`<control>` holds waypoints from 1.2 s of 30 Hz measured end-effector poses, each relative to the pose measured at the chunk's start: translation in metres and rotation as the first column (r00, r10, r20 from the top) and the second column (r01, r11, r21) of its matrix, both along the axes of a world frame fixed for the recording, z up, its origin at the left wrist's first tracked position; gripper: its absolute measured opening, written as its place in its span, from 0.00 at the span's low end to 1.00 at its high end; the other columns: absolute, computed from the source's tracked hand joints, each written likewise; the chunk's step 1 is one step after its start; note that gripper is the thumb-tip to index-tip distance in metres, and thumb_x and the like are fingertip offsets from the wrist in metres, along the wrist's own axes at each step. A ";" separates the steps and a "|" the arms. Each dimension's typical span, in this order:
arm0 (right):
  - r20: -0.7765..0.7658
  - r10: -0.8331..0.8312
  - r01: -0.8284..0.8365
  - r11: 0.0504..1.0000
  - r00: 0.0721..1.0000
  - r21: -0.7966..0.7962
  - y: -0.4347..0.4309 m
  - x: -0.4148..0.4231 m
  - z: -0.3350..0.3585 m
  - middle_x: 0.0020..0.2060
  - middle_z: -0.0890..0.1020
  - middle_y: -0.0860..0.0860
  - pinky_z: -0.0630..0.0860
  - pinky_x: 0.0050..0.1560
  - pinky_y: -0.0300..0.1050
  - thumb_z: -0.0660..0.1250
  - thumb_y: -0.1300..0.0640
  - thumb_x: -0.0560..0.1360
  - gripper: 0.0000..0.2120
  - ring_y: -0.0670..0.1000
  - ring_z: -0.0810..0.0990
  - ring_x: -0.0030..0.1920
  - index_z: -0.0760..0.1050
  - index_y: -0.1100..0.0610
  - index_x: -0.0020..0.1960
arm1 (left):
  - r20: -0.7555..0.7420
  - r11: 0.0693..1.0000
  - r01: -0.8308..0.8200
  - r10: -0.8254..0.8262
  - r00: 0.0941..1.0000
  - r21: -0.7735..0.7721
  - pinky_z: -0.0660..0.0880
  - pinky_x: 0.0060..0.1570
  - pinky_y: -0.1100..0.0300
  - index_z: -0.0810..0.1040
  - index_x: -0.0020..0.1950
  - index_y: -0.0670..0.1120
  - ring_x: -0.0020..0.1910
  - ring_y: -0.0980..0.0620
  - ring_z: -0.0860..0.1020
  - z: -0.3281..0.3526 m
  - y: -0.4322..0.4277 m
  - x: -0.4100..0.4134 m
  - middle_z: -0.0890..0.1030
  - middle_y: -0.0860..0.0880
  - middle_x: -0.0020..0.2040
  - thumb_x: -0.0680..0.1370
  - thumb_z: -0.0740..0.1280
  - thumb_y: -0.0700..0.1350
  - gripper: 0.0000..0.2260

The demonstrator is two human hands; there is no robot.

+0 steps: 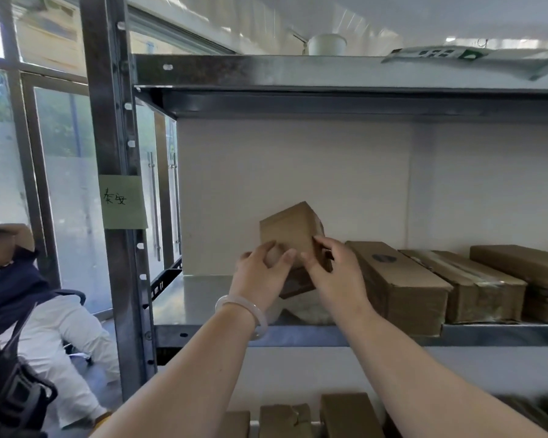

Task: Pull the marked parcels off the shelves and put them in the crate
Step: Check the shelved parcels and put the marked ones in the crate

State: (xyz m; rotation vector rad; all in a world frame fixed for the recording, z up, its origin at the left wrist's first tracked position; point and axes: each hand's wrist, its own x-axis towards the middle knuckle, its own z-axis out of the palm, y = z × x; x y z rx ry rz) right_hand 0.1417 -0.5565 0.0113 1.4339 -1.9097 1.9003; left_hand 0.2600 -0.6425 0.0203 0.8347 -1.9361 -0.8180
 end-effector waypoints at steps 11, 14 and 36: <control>-0.204 0.088 -0.094 0.995 0.975 -0.019 0.021 0.006 -0.005 0.65 0.72 0.40 0.71 0.67 0.48 0.64 0.52 0.79 0.16 0.40 0.67 0.67 0.72 0.42 0.66 | -0.327 0.938 0.118 -0.006 0.945 0.325 0.76 0.61 0.48 0.68 0.70 0.60 0.59 0.46 0.78 0.004 0.017 0.004 0.75 0.45 0.64 0.57 0.72 0.68 0.42; -0.062 0.053 -0.057 0.996 0.997 -0.063 0.020 -0.002 -0.004 0.69 0.66 0.41 0.69 0.68 0.46 0.66 0.52 0.78 0.23 0.40 0.64 0.70 0.66 0.42 0.71 | -0.408 0.918 0.178 -0.020 0.913 0.354 0.76 0.62 0.49 0.71 0.67 0.62 0.57 0.49 0.80 -0.002 0.013 0.006 0.78 0.50 0.61 0.59 0.72 0.67 0.38; -0.221 0.065 -0.059 0.998 0.973 0.036 0.004 0.002 -0.006 0.68 0.71 0.45 0.69 0.69 0.51 0.65 0.49 0.77 0.22 0.47 0.67 0.69 0.68 0.45 0.71 | -0.458 0.901 0.243 -0.057 0.887 0.358 0.81 0.52 0.51 0.67 0.73 0.59 0.50 0.49 0.84 -0.004 0.005 0.016 0.82 0.47 0.57 0.67 0.74 0.55 0.35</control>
